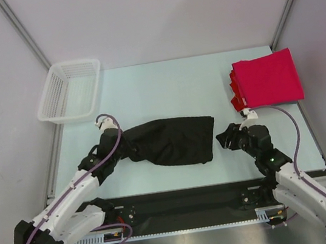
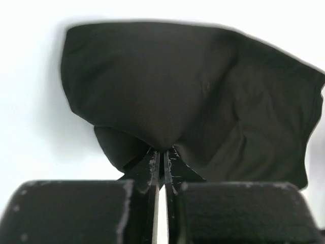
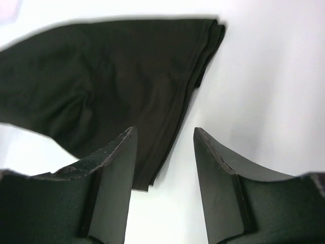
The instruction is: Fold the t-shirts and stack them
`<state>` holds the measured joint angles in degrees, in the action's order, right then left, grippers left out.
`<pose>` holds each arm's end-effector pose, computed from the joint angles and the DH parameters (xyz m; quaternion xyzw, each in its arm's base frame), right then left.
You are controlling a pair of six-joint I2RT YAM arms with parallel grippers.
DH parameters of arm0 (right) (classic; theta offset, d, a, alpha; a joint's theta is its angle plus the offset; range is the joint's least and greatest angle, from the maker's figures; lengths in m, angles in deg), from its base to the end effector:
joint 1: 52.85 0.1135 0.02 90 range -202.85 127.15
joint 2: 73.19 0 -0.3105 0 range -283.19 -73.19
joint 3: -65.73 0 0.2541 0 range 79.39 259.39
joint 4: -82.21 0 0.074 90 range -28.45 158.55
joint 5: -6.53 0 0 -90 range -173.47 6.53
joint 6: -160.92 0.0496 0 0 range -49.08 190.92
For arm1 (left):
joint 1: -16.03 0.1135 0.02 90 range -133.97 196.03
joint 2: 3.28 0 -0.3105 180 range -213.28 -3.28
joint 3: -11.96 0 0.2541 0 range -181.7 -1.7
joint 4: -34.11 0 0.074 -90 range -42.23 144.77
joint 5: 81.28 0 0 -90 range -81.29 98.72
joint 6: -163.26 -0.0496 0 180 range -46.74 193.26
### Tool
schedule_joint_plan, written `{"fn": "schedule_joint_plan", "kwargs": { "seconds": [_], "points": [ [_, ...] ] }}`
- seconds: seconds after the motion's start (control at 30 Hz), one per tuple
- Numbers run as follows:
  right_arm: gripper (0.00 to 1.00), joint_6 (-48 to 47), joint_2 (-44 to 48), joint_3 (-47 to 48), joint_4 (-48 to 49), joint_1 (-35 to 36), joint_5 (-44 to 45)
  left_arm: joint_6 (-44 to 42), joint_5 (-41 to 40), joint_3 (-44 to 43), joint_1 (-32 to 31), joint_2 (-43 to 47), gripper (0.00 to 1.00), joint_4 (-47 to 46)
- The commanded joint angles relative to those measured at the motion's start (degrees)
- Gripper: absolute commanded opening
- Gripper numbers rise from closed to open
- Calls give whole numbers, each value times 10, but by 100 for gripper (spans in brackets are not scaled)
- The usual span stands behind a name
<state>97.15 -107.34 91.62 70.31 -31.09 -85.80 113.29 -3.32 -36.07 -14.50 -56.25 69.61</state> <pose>0.1204 0.0502 0.2087 0.0203 0.8196 0.2480 0.5161 0.1598 -0.0822 0.2600 -0.1186 0.8962 -0.1630 0.3953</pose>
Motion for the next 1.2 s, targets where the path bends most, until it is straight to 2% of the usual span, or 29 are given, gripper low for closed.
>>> {"fn": "schedule_joint_plan", "kwargs": {
  "seconds": [0.0,0.1,0.13,0.2,0.37,0.4,0.47,0.5,0.53,0.6,0.67,0.7,0.77,0.83,1.07,1.17],
  "points": [
    [52,-11,-64,38,50,21,-35,-5,-66,1,-1,35,8,-35],
    [49,-10,-135,55,62,41,-26,-11,-71,9,-1,46,22,-28],
    [49,-1,-149,65,62,43,-23,-16,-70,11,-1,49,32,-28],
    [47,11,-186,75,64,43,-7,-27,-72,18,-1,58,40,-21],
    [48,40,-252,143,45,12,20,-26,-56,77,-1,87,42,-46],
    [48,39,-278,161,30,10,23,-28,-64,84,-1,95,55,-49],
    [62,35,-307,210,15,10,87,-33,-70,98,-1,125,76,-49],
    [67,36,-336,224,1,10,102,-30,-73,101,-1,138,90,-46],
    [80,39,-352,234,-2,5,112,-19,-79,103,-1,148,100,-44],
    [99,53,-388,260,-4,-4,128,-20,-77,113,0,181,100,-58],
    [100,51,-412,282,6,-8,111,-29,-87,121,0,197,100,-82],
    [99,56,-427,292,4,-8,111,-32,-97,122,-1,198,100,-87],
    [80,54,-470,312,10,-6,115,-32,-128,123,0,194,100,-95],
    [65,59,-510,319,18,-7,121,-37,-139,136,0,187,100,-125],
    [46,60,-577,324,68,-5,104,-56,-108,177,0,184,99,-191],
    [45,60,-591,321,78,-4,101,-54,-94,185,0,184,98,-206]
  ]
}}
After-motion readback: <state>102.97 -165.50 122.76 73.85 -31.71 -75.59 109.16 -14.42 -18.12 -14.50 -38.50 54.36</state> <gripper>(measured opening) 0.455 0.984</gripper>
